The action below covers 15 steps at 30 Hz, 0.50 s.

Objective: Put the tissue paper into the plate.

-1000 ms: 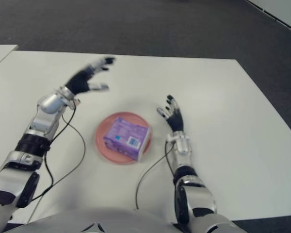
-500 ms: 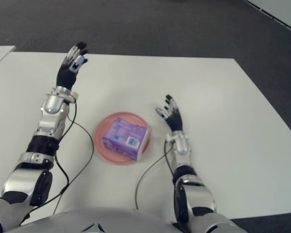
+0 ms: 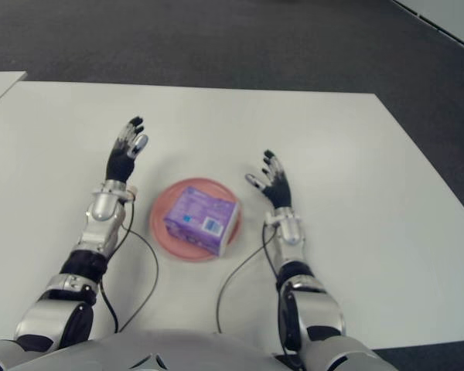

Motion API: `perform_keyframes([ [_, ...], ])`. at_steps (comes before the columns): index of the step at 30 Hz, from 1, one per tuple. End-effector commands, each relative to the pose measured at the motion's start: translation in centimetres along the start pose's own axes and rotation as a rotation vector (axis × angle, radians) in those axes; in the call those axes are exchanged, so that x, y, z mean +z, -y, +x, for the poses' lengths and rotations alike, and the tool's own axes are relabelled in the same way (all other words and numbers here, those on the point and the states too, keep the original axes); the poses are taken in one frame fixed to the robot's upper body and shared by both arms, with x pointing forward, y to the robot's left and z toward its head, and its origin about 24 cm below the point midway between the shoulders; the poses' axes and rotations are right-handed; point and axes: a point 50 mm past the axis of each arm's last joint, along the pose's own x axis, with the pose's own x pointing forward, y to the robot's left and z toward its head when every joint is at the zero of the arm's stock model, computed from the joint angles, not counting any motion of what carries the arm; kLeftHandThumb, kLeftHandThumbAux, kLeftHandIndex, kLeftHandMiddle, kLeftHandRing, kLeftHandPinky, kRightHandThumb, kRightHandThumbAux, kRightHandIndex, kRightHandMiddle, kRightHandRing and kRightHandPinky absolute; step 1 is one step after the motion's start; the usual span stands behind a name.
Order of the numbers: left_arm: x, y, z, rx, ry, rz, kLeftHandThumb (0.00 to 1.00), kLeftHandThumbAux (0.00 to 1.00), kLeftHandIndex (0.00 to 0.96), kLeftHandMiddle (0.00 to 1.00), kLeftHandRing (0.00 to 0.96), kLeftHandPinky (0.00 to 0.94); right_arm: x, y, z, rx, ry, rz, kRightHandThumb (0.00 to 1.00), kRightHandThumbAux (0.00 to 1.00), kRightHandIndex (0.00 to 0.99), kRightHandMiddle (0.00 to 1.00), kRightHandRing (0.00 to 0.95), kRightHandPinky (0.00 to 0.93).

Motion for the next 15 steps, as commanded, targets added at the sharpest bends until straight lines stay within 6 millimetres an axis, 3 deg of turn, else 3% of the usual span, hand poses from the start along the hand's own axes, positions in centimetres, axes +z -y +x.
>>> perform_keyframes([
  [1,-0.6,0.2,-0.4,0.017,-0.019,-0.012,0.0,0.369,0.0,0.0,0.0,0.0,-2.7,-0.2,-2.7,0.011,-0.126,0.006,0.0,0.756,0.0,0.0,0.0,0.0],
  [15,-3.0,0.8,-2.3,0.024,-0.092,-0.054,0.0,0.401,0.0,0.0,0.0,0.0,-2.4,0.0,-2.7,0.022,-0.103,0.013,0.0,0.785,0.0,0.0,0.0,0.003],
])
